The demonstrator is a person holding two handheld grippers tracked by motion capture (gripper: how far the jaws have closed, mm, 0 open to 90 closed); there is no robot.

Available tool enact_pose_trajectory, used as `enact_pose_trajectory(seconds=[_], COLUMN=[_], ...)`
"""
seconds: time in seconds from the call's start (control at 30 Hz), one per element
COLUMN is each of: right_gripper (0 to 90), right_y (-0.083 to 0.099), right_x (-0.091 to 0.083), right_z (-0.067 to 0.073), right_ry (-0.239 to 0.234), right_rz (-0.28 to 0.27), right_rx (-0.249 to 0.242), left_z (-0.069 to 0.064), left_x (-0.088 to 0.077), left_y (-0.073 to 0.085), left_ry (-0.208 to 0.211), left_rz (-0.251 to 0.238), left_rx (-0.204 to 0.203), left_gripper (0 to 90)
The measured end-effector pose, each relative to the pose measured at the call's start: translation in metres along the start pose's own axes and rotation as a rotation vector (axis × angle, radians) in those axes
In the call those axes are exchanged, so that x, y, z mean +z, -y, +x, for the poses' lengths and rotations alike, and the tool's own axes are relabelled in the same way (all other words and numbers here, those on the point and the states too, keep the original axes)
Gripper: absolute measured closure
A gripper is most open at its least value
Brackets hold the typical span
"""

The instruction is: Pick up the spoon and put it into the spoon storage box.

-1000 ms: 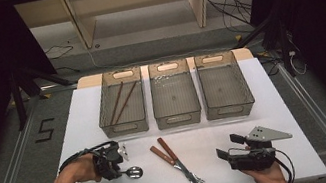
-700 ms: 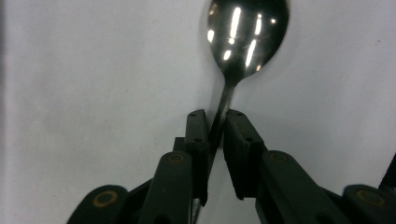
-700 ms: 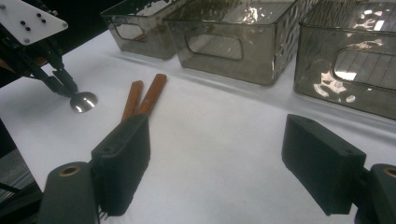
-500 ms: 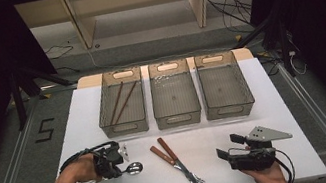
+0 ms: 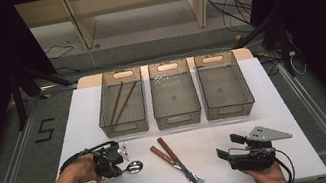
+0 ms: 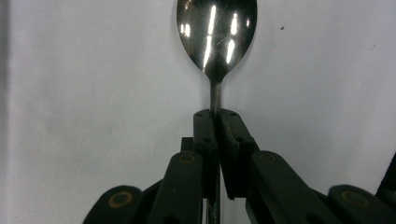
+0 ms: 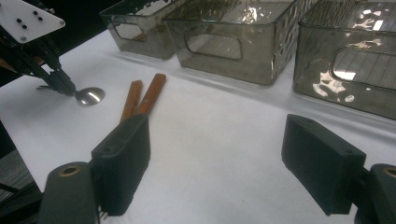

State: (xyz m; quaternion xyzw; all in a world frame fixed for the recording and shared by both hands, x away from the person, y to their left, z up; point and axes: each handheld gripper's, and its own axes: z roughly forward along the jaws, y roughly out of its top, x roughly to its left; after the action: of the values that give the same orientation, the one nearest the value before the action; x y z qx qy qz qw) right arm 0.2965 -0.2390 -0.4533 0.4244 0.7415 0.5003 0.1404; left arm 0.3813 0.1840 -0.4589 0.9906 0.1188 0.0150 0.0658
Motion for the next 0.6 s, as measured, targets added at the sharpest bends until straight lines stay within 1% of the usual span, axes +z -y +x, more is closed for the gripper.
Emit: enact_pose_trajectory(seconds=[0.03, 0.07, 0.1, 0.17, 0.2, 0.23, 0.3, 0.37, 0.47, 0.5, 0.53, 0.57, 0.6], right_gripper=[24.6, 24.6, 24.6, 24.6, 24.6, 24.6, 24.6, 24.6, 24.6, 24.6, 24.6, 24.6, 24.6], right_y=[0.000, 0.000, 0.000, 0.000, 0.000, 0.000, 0.000, 0.000, 0.000, 0.000, 0.000, 0.000, 0.000], right_x=[0.000, 0.000, 0.000, -0.001, -0.001, -0.001, -0.001, -0.001, -0.001, -0.001, -0.001, -0.001, -0.001], right_z=[0.000, 0.000, 0.000, 0.000, 0.000, 0.000, 0.000, 0.000, 0.000, 0.000, 0.000, 0.000, 0.000], right_ry=[0.001, 0.000, 0.001, 0.002, 0.001, 0.002, 0.003, 0.003, 0.003, 0.002, 0.003, 0.003, 0.003], right_rz=[0.001, 0.000, -0.001, -0.002, -0.002, -0.002, -0.002, -0.002, -0.002, -0.002, -0.002, -0.002, -0.003], right_rx=[0.000, 0.001, 0.001, 0.001, 0.001, 0.001, 0.001, 0.002, 0.002, 0.002, 0.002, 0.002, 0.002], left_z=[0.001, 0.001, 0.002, 0.005, 0.006, 0.007, 0.008, 0.009, 0.011, 0.012, 0.013, 0.013, 0.013], left_x=[0.000, -0.001, -0.001, -0.003, -0.004, -0.005, -0.007, -0.008, -0.010, -0.012, -0.013, -0.015, -0.017], left_y=[0.000, 0.000, 0.000, 0.001, 0.001, 0.001, 0.001, 0.002, 0.002, 0.002, 0.002, 0.002, 0.001], left_ry=[-0.004, -0.008, -0.009, -0.005, -0.003, -0.007, -0.011, -0.008, -0.024, -0.026, -0.018, -0.019, -0.022], left_rz=[0.000, -0.009, -0.014, -0.039, -0.043, -0.054, -0.069, -0.103, -0.113, -0.124, -0.134, -0.142, -0.155], left_rx=[-0.003, -0.025, -0.034, -0.070, -0.083, -0.101, -0.118, -0.157, -0.193, -0.208, -0.222, -0.226, -0.241], left_gripper=[85.2, 85.2, 85.2, 85.2, 85.2, 85.2, 85.2, 85.2, 85.2, 85.2, 85.2, 85.2, 85.3])
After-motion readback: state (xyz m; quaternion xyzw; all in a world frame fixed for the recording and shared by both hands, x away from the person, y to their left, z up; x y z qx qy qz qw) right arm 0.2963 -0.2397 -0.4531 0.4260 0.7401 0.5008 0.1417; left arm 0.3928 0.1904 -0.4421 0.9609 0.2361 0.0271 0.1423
